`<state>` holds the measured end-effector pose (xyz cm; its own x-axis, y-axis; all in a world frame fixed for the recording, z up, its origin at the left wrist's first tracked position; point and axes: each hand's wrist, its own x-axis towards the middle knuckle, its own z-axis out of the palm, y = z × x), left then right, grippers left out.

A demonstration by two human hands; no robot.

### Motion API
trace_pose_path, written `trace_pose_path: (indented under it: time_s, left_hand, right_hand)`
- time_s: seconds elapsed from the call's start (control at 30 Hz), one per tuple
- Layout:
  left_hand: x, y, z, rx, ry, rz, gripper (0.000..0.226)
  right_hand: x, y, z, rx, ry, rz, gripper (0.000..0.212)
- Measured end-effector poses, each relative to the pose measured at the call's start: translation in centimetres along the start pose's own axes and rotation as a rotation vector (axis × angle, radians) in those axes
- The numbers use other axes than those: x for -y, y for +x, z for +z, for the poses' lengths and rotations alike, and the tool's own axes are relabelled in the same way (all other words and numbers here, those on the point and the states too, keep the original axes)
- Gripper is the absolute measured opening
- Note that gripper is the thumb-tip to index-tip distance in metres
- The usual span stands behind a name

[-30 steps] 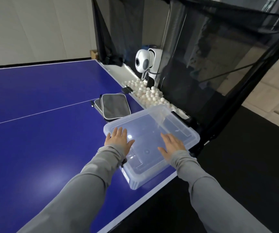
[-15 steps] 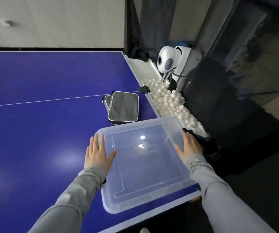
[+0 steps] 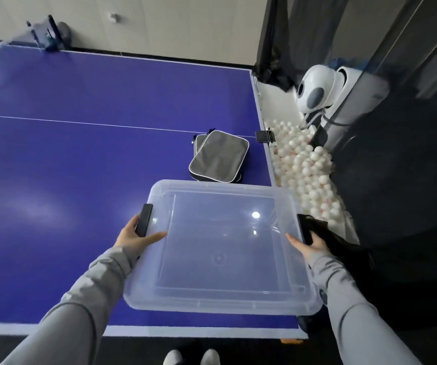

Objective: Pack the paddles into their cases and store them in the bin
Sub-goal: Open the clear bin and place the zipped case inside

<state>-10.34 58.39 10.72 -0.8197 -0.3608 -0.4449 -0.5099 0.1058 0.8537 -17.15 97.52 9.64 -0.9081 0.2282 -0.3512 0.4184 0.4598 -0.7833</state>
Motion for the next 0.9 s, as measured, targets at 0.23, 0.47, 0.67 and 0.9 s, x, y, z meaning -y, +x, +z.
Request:
trace_pose_path:
  time_s: [0.23, 0.47, 0.67, 0.9]
  left_hand:
    - [0.5, 0.6, -0.4, 0.163, -0.247, -0.059, 0.073]
    - [0.9, 1.4, -1.0, 0.216, -0.261, -0.145, 0.069]
    - [1.8, 1.7, -1.7, 0.267, -0.324, -0.213, 0.063]
    - [2.4, 1.7, -2.2, 0.234, -0.313, -0.221, 0.070]
  right_hand:
    - [-0.3, 0.7, -0.5, 0.097, 0.162, 0.028, 0.033]
    - [-0.2, 0.6, -1.0, 0.146, 0.179, 0.021, 0.034]
    - [-0.4, 0.7, -1.1, 0.154, 0.143, 0.037, 0.036]
    - [-1.7, 1.5, -2.7, 0.231, 0.074, 0.115, 0.063]
